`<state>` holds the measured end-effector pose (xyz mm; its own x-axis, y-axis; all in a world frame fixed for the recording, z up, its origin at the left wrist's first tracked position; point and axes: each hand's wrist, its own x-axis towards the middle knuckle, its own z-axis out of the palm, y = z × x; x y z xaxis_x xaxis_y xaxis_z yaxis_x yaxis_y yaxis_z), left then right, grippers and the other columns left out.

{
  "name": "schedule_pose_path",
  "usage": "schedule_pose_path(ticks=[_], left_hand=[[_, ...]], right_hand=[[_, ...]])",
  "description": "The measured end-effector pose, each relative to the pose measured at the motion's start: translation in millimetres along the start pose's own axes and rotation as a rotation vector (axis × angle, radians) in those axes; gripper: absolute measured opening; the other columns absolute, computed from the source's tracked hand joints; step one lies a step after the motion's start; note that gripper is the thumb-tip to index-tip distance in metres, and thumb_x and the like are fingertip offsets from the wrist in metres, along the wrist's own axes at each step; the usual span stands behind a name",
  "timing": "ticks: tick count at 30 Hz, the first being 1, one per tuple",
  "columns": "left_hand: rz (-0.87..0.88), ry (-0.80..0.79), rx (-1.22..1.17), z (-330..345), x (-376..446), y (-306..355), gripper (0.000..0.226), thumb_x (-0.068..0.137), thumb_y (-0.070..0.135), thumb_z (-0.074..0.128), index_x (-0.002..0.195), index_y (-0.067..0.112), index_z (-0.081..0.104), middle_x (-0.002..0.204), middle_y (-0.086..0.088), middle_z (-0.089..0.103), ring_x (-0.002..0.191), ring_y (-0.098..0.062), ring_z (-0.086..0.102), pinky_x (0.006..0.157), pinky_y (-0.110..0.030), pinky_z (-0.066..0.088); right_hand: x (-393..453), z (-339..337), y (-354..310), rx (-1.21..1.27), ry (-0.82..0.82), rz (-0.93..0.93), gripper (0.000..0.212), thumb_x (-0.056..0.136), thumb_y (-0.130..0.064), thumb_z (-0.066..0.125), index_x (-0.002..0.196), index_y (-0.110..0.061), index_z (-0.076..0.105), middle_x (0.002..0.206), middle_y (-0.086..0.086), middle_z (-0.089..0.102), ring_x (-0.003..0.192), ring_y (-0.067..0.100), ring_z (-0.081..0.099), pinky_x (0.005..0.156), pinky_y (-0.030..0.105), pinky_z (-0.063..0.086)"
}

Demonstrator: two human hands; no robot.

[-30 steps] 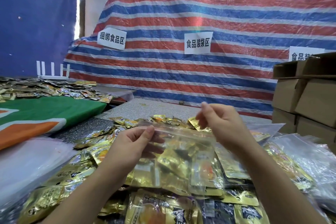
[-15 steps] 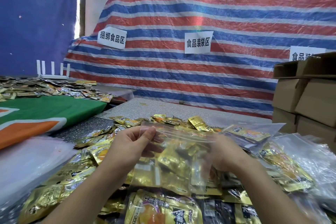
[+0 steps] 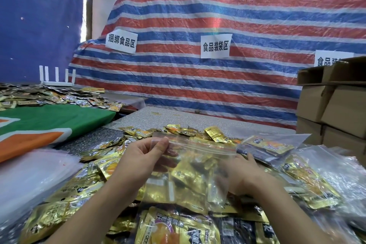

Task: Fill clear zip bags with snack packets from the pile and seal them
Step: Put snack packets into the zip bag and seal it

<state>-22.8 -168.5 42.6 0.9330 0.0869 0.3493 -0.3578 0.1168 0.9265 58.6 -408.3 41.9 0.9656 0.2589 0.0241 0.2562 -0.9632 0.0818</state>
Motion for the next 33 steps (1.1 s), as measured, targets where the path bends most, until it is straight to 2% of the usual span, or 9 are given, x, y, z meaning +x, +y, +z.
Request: schedule_pose_path(ticks=[6,9,12,16,20,24,28,31,33], left_hand=[[-0.003,0.013,-0.009,2,-1,2,0.033,0.082,0.035,0.058,0.081,0.006,0.073,0.082,-0.014,0.076,0.064,-0.022,0.072,0.052,-0.023,0.055],[-0.007,0.015,-0.014,4,-3,5,0.03,0.081,0.037,0.058,0.072,0.015,0.078,0.078,-0.011,0.076,0.059,-0.018,0.071,0.05,-0.022,0.054],[-0.006,0.03,-0.028,2,-3,7,0.029,0.081,0.036,0.058,0.071,0.018,0.078,0.076,-0.011,0.075,0.056,-0.017,0.07,0.047,-0.021,0.052],[-0.014,0.029,-0.039,-2,-2,5,0.028,0.082,0.036,0.058,0.075,0.018,0.078,0.08,-0.015,0.075,0.062,-0.023,0.072,0.058,-0.035,0.058],[-0.01,0.02,-0.036,-2,0,4,0.026,0.081,0.037,0.059,0.076,0.019,0.078,0.081,-0.013,0.076,0.061,-0.021,0.072,0.059,-0.033,0.058],[-0.008,0.021,-0.028,-2,0,4,0.026,0.081,0.038,0.06,0.074,0.021,0.078,0.079,-0.011,0.076,0.059,-0.018,0.07,0.057,-0.03,0.057],[-0.019,0.017,-0.017,-3,0,4,0.028,0.08,0.04,0.059,0.073,0.02,0.077,0.076,-0.009,0.076,0.057,-0.017,0.07,0.055,-0.028,0.058],[-0.028,0.032,-0.024,-3,-1,5,0.032,0.084,0.038,0.058,0.07,0.015,0.075,0.071,-0.009,0.075,0.052,-0.014,0.067,0.046,-0.021,0.051],[-0.034,0.037,-0.031,-4,-2,4,0.031,0.089,0.033,0.058,0.072,0.014,0.075,0.07,-0.009,0.075,0.051,-0.013,0.067,0.046,-0.02,0.05]], right_hand=[[8,2,-20,0.132,0.142,0.016,0.029,0.096,-0.057,0.043,0.113,-0.038,0.058,0.12,-0.011,0.067,0.129,0.016,0.051,0.121,0.053,0.007],[14,-6,-31,0.122,0.169,-0.064,0.019,0.096,-0.059,0.045,0.101,-0.046,0.058,0.117,-0.016,0.063,0.119,0.012,0.054,0.116,0.051,0.029],[28,-11,-38,0.313,0.151,-0.144,0.011,0.096,-0.038,0.053,0.101,-0.037,0.063,0.11,-0.008,0.068,0.103,0.018,0.064,0.096,0.043,0.053],[52,-13,-47,0.103,-0.001,-0.164,0.049,0.093,-0.032,0.054,0.141,-0.03,0.046,0.137,0.0,0.058,0.119,0.022,0.059,0.099,0.045,0.052],[73,-9,-50,0.163,-0.125,-0.109,0.031,0.095,-0.026,0.057,0.119,-0.008,0.061,0.116,0.012,0.067,0.104,0.029,0.066,0.091,0.044,0.056],[75,-6,-51,0.084,-0.094,-0.147,0.03,0.096,-0.029,0.051,0.122,-0.016,0.061,0.119,0.01,0.064,0.109,0.026,0.064,0.094,0.04,0.055],[78,-6,-43,0.369,-0.027,-0.161,0.043,0.099,-0.043,0.052,0.125,-0.01,0.059,0.121,0.007,0.064,0.103,0.023,0.063,0.087,0.033,0.055],[78,-12,-36,0.671,-0.017,-0.068,0.014,0.097,-0.026,0.061,0.101,-0.015,0.068,0.098,0.005,0.069,0.085,0.018,0.067,0.076,0.024,0.056],[69,-18,-30,0.901,-0.001,0.03,0.016,0.101,-0.017,0.053,0.094,-0.008,0.064,0.083,0.001,0.061,0.069,0.01,0.058,0.062,0.012,0.049]])
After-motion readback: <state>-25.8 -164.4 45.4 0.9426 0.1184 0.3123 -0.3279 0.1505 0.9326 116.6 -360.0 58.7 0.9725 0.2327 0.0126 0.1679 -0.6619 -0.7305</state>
